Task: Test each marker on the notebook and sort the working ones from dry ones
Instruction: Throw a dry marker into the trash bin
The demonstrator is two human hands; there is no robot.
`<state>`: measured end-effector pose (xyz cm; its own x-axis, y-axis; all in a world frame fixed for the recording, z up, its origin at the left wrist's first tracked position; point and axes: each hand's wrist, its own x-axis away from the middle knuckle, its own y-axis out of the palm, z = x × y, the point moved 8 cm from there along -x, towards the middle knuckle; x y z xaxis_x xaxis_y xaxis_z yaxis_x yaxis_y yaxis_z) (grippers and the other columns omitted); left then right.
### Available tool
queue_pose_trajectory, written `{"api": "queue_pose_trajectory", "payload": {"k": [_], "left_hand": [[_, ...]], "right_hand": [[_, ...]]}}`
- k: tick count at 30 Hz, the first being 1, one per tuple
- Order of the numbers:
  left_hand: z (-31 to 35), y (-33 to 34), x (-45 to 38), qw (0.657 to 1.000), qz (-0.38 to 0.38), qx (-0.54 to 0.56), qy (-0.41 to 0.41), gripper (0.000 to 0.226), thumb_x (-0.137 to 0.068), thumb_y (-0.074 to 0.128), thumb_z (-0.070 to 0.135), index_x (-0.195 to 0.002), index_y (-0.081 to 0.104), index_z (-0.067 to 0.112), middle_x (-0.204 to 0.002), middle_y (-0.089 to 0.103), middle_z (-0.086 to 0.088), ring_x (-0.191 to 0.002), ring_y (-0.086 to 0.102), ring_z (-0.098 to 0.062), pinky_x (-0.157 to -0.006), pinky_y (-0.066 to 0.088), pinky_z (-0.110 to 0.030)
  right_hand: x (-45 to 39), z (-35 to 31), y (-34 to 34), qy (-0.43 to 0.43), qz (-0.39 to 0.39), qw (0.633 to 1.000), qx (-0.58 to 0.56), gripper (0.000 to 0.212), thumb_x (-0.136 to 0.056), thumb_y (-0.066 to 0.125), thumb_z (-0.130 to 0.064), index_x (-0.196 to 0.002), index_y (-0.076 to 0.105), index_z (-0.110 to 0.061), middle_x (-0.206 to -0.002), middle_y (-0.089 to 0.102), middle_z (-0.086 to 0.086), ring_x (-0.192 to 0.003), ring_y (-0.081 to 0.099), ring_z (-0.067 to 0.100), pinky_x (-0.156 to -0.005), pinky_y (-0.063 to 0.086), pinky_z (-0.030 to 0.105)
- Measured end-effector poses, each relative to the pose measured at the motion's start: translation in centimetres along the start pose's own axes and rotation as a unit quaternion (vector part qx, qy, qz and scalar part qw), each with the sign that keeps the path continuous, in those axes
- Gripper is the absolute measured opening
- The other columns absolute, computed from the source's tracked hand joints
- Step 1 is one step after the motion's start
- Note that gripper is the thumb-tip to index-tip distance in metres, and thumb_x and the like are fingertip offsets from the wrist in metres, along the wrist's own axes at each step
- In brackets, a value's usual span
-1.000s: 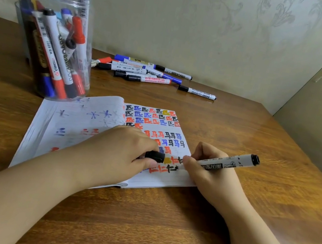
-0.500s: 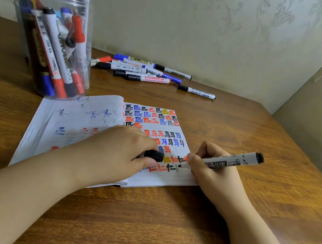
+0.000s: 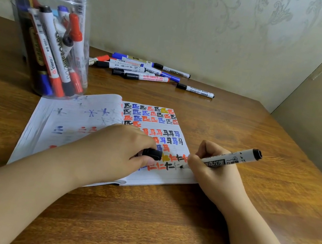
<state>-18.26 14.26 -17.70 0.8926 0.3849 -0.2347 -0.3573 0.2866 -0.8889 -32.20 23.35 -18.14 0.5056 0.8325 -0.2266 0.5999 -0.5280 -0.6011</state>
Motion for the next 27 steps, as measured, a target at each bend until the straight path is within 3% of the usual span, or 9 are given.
{"api": "queue_pose_trajectory", "payload": {"k": [4,8,11,14,19,24,27], "left_hand": [[0.0,-0.1,0.1,1.0,-0.003,0.006,-0.005,0.024,-0.091,0.05,0.04,-0.11,0.062,0.031,-0.097,0.061,0.012,-0.087,0.051,-0.002,-0.075,0.041,-0.018],[-0.6,-1.1,-0.1,0.998,0.017,0.044,-0.032,0.021,-0.09,0.053,0.035,-0.11,0.061,0.034,-0.096,0.061,0.016,-0.082,0.052,0.001,-0.068,0.038,-0.009],[-1.6,-2.4,-0.1,0.991,0.056,0.095,-0.072,0.023,-0.089,0.056,0.033,-0.111,0.061,0.035,-0.1,0.063,0.017,-0.077,0.052,0.006,-0.063,0.037,-0.003],[-2.9,-3.3,0.0,0.98,0.096,0.129,-0.119,0.028,-0.088,0.057,0.033,-0.116,0.058,0.034,-0.109,0.063,0.013,-0.086,0.052,0.002,-0.066,0.036,-0.002],[-3.8,-3.6,0.1,0.972,0.115,0.146,-0.141,0.025,-0.088,0.057,0.033,-0.113,0.059,0.033,-0.105,0.065,0.012,-0.09,0.059,-0.001,-0.067,0.043,-0.007],[-3.7,-3.4,0.1,0.973,0.115,0.15,-0.13,0.022,-0.088,0.057,0.031,-0.11,0.06,0.032,-0.095,0.065,0.012,-0.087,0.059,-0.002,-0.069,0.046,-0.014],[-3.2,-3.2,0.1,0.976,0.109,0.144,-0.12,0.022,-0.089,0.056,0.031,-0.11,0.06,0.032,-0.096,0.064,0.012,-0.087,0.058,0.0,-0.071,0.043,-0.01]], "right_hand": [[0.0,0.2,-0.5,0.018,0.025,0.999,-0.02,0.03,-0.083,0.061,-0.014,-0.06,0.041,-0.013,-0.051,0.043,-0.003,-0.046,0.037,0.006,-0.042,0.027,0.017],[-0.3,-0.7,-1.1,0.046,0.062,0.989,-0.129,0.026,-0.083,0.062,-0.027,-0.066,0.047,-0.015,-0.048,0.048,-0.007,-0.045,0.042,0.006,-0.045,0.034,0.024],[-1.4,-3.6,-0.4,0.045,0.004,0.983,-0.18,0.019,-0.084,0.065,-0.017,-0.074,0.05,-0.012,-0.048,0.055,-0.01,-0.044,0.043,0.001,-0.045,0.035,0.017],[-3.1,-6.3,0.5,0.035,-0.031,0.965,-0.257,0.016,-0.087,0.062,-0.017,-0.078,0.052,-0.01,-0.049,0.05,-0.008,-0.045,0.04,0.003,-0.044,0.034,0.015],[-4.2,-5.1,2.9,0.086,0.04,0.917,-0.388,0.018,-0.093,0.05,-0.012,-0.075,0.048,-0.01,-0.048,0.042,-0.004,-0.042,0.037,0.004,-0.043,0.031,0.015],[-3.7,-3.6,3.4,0.105,0.045,0.911,-0.397,0.03,-0.092,0.051,-0.009,-0.066,0.037,-0.014,-0.049,0.039,-0.003,-0.044,0.033,0.006,-0.039,0.029,0.013],[-3.6,-3.5,3.2,0.1,0.038,0.912,-0.396,0.033,-0.091,0.051,-0.007,-0.063,0.036,-0.014,-0.045,0.038,-0.006,-0.043,0.031,0.007,-0.04,0.028,0.014]]}}
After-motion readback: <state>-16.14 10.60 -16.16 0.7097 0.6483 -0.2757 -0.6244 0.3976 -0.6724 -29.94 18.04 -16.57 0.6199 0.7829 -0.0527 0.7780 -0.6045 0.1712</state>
